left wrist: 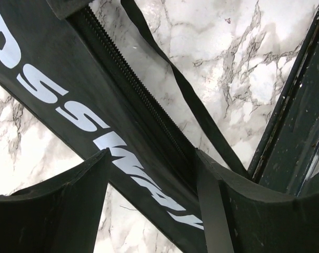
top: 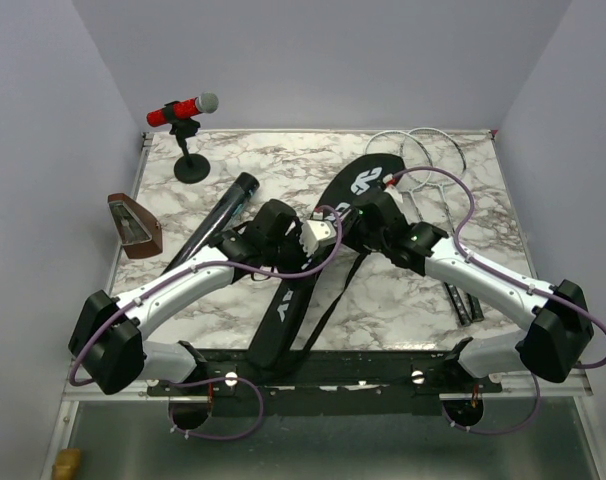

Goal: Pack up the badminton gear

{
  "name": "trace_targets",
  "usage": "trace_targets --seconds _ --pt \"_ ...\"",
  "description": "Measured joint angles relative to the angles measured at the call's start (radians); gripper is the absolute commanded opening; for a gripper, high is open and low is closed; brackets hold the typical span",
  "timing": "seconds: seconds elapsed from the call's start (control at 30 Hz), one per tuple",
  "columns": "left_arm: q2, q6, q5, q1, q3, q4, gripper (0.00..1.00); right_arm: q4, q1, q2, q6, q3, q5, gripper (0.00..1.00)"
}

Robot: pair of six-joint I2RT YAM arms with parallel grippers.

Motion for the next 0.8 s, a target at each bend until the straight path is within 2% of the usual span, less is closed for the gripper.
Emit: trace_targets --seconds 0.37,0.8 --pt "-0.023 0.040 -0.021 0.004 -0.013 0.000 0.72 -0.002 0.003 0.000 0.000 0.000 0.006 0.00" --pt "-0.073 0.057 -0.003 0.077 -0.013 -0.022 0.71 -0.001 0.005 0.000 0.000 0.000 0.013 0.00"
